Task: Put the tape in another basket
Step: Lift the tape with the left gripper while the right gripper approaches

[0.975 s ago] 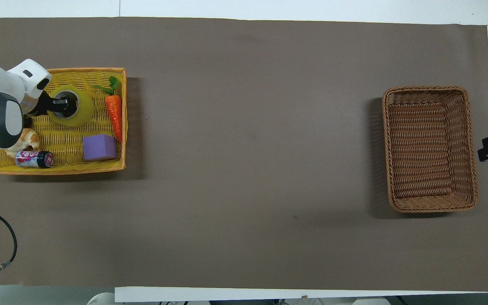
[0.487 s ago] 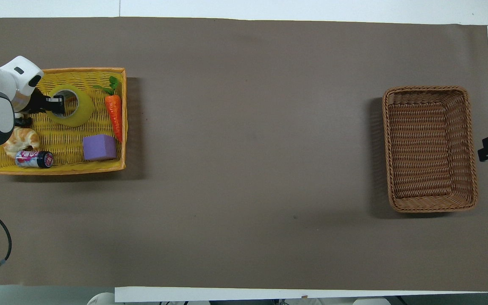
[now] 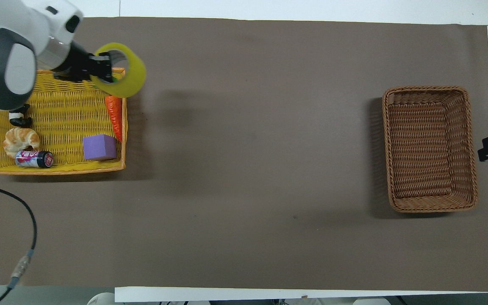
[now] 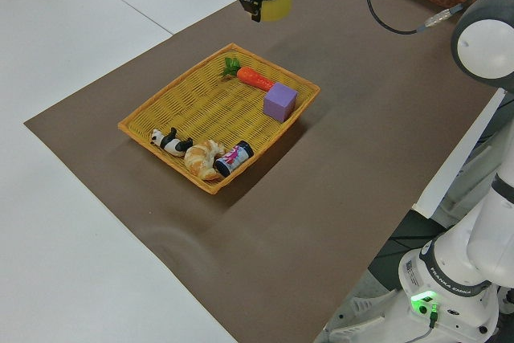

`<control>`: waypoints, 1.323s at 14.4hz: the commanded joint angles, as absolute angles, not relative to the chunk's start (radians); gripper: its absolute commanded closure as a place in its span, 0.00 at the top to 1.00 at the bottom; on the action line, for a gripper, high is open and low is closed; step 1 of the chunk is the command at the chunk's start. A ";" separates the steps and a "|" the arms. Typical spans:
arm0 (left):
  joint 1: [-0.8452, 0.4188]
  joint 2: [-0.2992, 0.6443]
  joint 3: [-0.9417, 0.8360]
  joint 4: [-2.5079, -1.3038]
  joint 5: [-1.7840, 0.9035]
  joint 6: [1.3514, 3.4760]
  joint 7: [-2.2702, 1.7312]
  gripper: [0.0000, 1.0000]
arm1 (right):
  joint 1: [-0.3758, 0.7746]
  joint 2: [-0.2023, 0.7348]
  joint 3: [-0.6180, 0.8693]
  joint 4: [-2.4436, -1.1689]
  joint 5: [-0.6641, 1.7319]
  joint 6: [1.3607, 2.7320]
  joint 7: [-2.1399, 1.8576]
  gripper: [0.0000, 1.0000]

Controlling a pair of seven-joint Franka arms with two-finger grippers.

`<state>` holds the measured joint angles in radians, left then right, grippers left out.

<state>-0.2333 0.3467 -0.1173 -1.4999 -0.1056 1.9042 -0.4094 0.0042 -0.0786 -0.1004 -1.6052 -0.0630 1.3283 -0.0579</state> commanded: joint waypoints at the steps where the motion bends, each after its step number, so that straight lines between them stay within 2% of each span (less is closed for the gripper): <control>1: -0.372 0.335 -0.103 -1.537 -0.136 2.000 -0.567 0.00 | -0.008 -0.097 -0.091 -1.626 -0.066 1.330 -0.078 0.99; 5: -0.492 0.318 -0.100 -1.577 -0.155 2.075 -0.626 0.00 | -0.009 -0.097 -0.091 -1.626 -0.066 1.327 -0.090 0.99; 11: -0.523 0.302 -0.101 -1.621 -0.155 2.115 -0.643 0.00 | -0.005 -0.109 -0.089 -1.627 0.050 1.351 -0.159 0.99; 13: -0.540 0.302 -0.100 -1.621 -0.155 2.123 -0.655 0.00 | 0.000 -0.112 -0.089 -1.705 0.221 1.515 -0.160 0.99; 14: -0.543 0.302 -0.101 -1.623 -0.155 2.120 -0.660 0.00 | 0.006 -0.091 -0.089 -1.742 0.315 1.549 -0.164 0.99; 19: -0.555 0.295 -0.101 -1.638 -0.153 2.120 -0.660 0.00 | 0.129 0.119 -0.089 -1.776 0.774 1.817 -0.163 0.99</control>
<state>-0.5428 0.3411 -0.1178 -1.5848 -0.1395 2.0990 -0.6518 0.0906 0.0329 -0.0926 -1.7798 0.6298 1.7365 -0.1466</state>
